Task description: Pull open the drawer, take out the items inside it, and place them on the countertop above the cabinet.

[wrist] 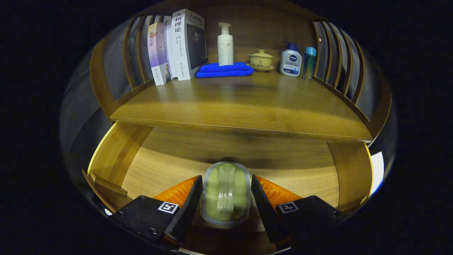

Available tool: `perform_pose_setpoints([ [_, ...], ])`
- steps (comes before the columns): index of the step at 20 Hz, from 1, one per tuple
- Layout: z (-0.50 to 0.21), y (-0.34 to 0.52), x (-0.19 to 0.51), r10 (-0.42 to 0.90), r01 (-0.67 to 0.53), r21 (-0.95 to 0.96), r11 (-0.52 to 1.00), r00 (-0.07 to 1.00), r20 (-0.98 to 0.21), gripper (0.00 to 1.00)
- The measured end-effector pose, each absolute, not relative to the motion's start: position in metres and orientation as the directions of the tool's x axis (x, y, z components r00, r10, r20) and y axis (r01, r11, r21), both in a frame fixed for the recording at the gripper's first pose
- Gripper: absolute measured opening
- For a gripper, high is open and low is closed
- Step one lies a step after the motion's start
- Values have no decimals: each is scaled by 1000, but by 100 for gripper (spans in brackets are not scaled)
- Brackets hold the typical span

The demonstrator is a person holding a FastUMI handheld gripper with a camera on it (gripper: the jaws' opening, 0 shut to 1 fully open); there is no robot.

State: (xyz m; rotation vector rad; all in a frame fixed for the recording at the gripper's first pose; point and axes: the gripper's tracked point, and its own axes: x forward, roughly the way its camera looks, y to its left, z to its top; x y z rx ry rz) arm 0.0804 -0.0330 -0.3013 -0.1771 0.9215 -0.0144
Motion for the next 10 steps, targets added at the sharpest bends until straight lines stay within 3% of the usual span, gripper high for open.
perform_pose_setpoints([
  [3,-305,-35,81,-93,-69,-169,983,607,-790,80],
  [6,-307,-35,77,-86,-22,-124,992,600,-795,26],
  [8,-298,-28,79,-52,-41,-98,994,624,-780,19],
  [10,-282,-20,79,-30,-75,-107,991,664,-747,19],
])
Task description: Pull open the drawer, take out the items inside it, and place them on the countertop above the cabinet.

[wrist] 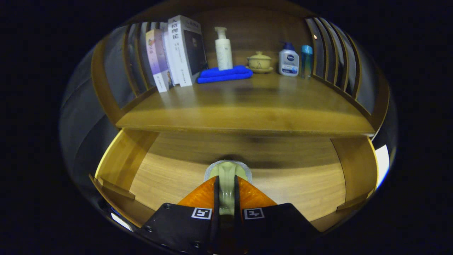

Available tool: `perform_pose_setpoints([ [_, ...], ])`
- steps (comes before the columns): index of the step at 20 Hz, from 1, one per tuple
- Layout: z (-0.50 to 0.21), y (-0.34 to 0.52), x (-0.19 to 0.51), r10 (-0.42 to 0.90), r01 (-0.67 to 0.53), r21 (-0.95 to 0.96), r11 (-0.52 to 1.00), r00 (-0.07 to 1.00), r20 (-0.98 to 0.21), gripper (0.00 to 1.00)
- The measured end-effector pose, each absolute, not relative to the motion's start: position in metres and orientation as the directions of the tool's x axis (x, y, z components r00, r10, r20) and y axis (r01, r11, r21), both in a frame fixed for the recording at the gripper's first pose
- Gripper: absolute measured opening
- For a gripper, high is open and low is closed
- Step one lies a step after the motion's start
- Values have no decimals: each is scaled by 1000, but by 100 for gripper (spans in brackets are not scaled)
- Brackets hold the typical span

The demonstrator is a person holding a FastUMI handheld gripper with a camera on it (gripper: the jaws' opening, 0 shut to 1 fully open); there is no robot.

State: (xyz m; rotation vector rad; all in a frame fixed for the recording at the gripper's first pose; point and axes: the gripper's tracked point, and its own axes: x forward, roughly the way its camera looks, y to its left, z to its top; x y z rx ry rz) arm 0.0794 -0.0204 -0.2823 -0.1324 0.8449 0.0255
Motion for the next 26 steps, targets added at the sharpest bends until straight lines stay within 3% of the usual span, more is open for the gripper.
perform_pose_setpoints([
  [13,-207,11,72,75,-152,-77,985,791,-607,19],
  [26,-138,2,137,11,-86,-125,988,864,-503,18],
])
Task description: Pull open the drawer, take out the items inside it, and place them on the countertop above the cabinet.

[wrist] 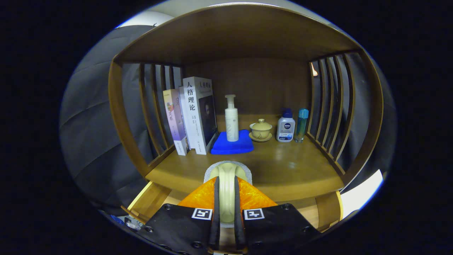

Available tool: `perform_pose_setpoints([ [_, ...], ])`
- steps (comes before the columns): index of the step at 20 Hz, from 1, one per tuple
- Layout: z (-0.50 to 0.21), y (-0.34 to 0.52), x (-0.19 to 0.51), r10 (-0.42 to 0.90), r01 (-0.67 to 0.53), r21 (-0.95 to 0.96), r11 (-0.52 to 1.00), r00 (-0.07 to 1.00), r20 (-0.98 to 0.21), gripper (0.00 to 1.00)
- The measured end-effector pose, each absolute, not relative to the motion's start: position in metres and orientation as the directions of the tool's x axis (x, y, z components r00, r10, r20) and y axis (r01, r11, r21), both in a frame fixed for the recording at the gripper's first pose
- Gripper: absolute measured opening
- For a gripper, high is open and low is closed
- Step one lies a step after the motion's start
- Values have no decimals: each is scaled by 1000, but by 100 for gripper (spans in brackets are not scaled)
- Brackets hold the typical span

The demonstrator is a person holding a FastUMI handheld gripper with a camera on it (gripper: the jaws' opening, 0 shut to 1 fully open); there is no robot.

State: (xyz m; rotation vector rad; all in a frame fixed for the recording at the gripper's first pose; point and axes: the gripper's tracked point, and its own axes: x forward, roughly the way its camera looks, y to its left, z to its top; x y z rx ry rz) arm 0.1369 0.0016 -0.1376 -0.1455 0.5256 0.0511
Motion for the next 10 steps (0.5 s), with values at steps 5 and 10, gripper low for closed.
perform_pose_setpoints([
  [5,-146,-9,179,-51,-6,-110,994,859,-509,19],
  [10,-178,-16,206,-93,45,-99,994,831,-549,19],
])
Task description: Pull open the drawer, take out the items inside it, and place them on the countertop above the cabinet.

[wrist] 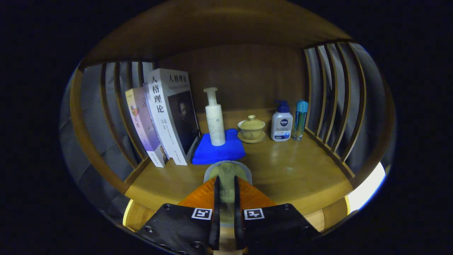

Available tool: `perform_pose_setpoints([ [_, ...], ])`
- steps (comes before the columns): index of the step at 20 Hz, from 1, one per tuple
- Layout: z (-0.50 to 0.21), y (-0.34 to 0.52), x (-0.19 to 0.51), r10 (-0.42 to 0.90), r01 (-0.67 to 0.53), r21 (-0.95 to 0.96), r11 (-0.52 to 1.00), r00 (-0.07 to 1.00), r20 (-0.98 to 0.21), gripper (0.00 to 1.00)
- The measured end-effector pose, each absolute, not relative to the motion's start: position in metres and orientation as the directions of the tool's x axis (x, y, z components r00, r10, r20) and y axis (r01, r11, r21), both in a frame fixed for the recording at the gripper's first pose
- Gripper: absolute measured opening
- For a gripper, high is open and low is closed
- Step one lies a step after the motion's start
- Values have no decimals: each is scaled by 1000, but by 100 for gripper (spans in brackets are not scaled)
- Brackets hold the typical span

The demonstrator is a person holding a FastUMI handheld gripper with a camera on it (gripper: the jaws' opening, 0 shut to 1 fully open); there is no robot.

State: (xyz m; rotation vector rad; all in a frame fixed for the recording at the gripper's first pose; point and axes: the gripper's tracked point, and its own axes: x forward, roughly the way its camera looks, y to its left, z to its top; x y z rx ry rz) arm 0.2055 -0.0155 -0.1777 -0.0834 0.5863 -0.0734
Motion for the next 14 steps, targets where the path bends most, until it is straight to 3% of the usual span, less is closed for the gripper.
perform_pose_setpoints([
  [3,-174,-18,212,-116,85,-83,993,856,-503,19],
  [4,-176,-17,213,-117,89,-79,993,858,-500,25],
  [11,-149,-5,183,-61,34,-82,996,929,-364,98],
  [14,-127,6,148,-10,-26,-125,992,959,-282,98],
])
